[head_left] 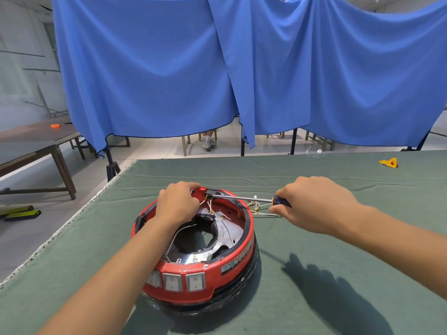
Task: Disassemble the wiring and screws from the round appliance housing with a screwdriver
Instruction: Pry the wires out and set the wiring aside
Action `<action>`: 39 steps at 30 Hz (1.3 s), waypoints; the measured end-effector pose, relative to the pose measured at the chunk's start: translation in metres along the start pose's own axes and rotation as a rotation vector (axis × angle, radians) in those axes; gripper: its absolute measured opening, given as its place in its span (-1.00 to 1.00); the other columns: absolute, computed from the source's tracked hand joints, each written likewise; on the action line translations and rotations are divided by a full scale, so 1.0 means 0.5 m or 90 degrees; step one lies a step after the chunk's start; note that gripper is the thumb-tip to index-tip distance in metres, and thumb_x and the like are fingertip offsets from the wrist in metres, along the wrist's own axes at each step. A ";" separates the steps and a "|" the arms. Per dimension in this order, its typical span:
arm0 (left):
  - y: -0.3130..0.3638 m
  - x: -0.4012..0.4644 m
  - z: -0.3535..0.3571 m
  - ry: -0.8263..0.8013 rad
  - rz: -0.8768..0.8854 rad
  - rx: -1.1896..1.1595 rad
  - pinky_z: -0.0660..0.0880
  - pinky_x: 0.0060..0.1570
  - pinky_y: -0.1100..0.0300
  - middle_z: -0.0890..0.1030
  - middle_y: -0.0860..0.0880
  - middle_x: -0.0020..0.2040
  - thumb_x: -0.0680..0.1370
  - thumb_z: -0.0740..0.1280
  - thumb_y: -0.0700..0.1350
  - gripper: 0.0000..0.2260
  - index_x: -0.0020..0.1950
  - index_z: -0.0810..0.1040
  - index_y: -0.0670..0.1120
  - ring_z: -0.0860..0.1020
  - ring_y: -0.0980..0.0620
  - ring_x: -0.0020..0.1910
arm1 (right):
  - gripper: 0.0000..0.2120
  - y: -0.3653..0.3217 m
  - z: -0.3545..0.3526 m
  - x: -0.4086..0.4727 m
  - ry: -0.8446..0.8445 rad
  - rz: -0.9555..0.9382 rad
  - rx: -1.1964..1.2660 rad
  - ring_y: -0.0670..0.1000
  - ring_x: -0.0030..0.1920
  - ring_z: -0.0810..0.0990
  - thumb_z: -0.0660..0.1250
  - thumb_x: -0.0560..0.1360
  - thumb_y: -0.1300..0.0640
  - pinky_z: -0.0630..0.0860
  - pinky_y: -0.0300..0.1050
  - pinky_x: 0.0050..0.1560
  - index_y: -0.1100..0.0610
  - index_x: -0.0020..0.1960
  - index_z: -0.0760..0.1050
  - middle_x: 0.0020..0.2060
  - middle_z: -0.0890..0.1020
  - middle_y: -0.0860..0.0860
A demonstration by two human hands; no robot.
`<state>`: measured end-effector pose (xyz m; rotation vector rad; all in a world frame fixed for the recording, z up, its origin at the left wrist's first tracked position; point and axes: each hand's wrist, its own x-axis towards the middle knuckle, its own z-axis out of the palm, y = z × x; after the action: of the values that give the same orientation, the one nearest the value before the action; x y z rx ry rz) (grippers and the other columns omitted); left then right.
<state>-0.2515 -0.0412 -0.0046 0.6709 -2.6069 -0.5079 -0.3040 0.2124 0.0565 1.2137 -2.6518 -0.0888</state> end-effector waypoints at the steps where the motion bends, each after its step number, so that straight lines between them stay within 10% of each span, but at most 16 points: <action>1: 0.000 -0.001 0.000 0.000 0.001 0.003 0.25 0.32 -0.02 0.57 -0.02 0.25 0.48 0.22 -0.24 -0.57 0.32 0.51 0.05 0.45 -0.09 0.26 | -0.68 -0.017 0.003 -0.008 0.003 0.008 0.000 0.17 -0.16 0.56 0.15 0.58 -0.21 0.42 -0.10 -0.24 -0.04 -0.01 0.57 -0.19 0.59 0.03; 9: 0.001 -0.006 0.001 0.003 0.003 0.014 0.27 0.31 -0.03 0.57 -0.05 0.26 0.50 0.22 -0.23 -0.57 0.33 0.50 0.04 0.44 -0.12 0.25 | -0.90 -0.122 -0.032 -0.035 -0.015 0.041 -0.078 0.18 -0.12 0.62 0.21 0.59 0.12 0.32 -0.09 -0.29 0.09 -0.05 0.49 -0.21 0.50 0.00; 14: 0.002 -0.003 0.001 -0.003 -0.004 0.012 0.26 0.32 -0.03 0.58 -0.04 0.25 0.48 0.24 -0.23 -0.56 0.33 0.49 0.05 0.46 -0.11 0.26 | -0.69 -0.139 -0.049 -0.019 0.009 0.030 -0.129 0.15 -0.31 0.41 0.22 0.58 0.16 0.21 -0.12 -0.44 0.09 -0.30 0.21 -0.40 0.31 0.01; 25: 0.003 0.004 -0.002 -0.002 -0.018 -0.024 0.27 0.35 -0.01 0.59 -0.08 0.23 0.45 0.21 -0.29 -0.55 0.30 0.53 0.02 0.46 -0.12 0.25 | -0.70 -0.009 -0.025 0.028 0.012 -0.025 -0.055 0.19 -0.29 0.44 0.23 0.54 -0.18 0.42 -0.09 -0.27 0.02 -0.09 0.58 -0.42 0.33 -0.06; 39: 0.000 0.001 -0.006 0.000 -0.013 -0.028 0.32 0.32 0.00 0.59 -0.06 0.24 0.43 0.21 -0.28 -0.54 0.27 0.55 0.03 0.46 -0.13 0.26 | -0.64 0.042 -0.014 0.042 0.024 -0.073 -0.074 0.15 -0.12 0.59 0.15 0.55 -0.25 0.43 -0.12 -0.24 -0.03 0.00 0.59 -0.13 0.64 0.02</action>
<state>-0.2508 -0.0421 -0.0020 0.6832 -2.5833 -0.5685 -0.3313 0.2110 0.0700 1.3142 -2.5051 -0.2336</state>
